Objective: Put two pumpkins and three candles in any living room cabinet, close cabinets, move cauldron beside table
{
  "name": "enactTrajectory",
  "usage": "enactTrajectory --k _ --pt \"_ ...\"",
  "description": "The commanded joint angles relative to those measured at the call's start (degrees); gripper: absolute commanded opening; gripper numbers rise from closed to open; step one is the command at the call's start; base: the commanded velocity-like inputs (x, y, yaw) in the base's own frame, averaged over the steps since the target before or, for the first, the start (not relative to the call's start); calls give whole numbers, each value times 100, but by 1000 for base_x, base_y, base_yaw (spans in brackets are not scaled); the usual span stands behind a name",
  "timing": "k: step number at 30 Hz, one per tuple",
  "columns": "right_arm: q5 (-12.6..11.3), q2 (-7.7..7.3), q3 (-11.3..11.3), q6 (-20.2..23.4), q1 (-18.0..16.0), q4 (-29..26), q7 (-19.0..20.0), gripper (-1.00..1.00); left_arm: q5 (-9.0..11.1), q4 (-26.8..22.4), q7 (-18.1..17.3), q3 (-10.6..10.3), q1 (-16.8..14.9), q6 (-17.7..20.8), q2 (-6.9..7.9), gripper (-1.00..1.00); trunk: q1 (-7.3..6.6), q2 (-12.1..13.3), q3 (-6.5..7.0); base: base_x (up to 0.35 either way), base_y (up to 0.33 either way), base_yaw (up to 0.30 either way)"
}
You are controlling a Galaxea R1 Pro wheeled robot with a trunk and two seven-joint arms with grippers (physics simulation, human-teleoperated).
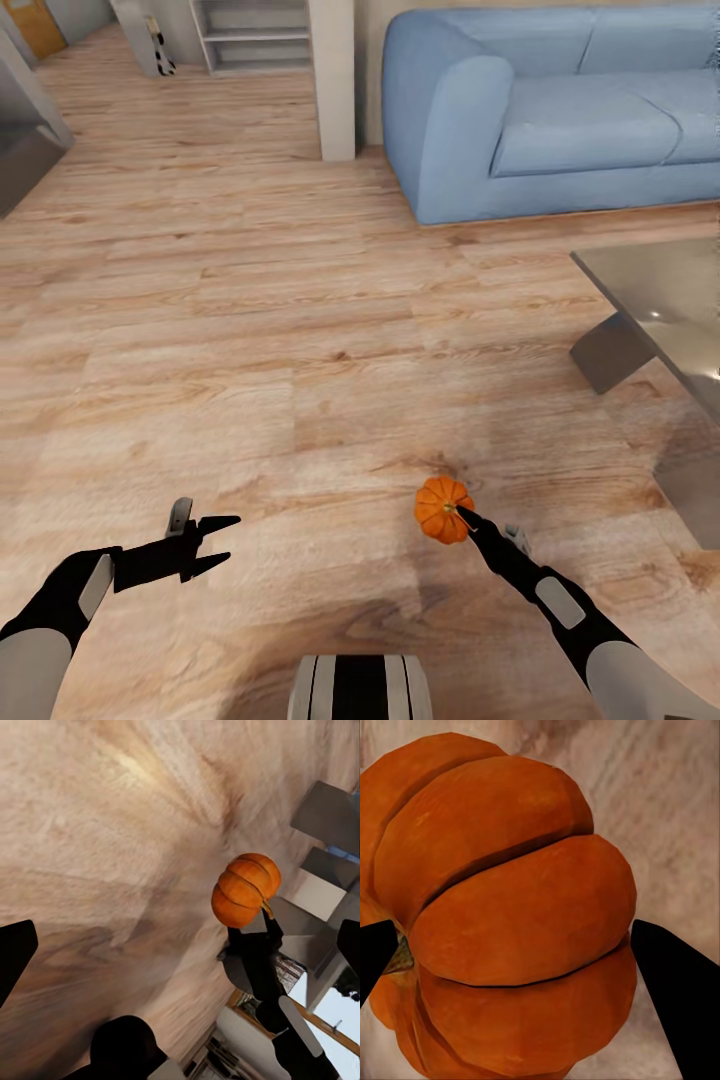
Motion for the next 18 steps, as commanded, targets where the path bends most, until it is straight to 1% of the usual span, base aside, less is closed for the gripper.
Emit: enactTrajectory --k 1,7,18 --pt "9 0 0 -6 0 0 -32 -100 -3 0 0 0 0 -1 -1 100 -2 2 23 0 0 0" --pt "9 0 3 6 0 0 -37 -100 -9 0 0 11 1 2 -3 100 -18 10 156 0 0 0" --pt "9 55 21 23 0 0 -109 -100 -18 -70 17 26 -8 8 30 100 -46 24 399 0 0 0"
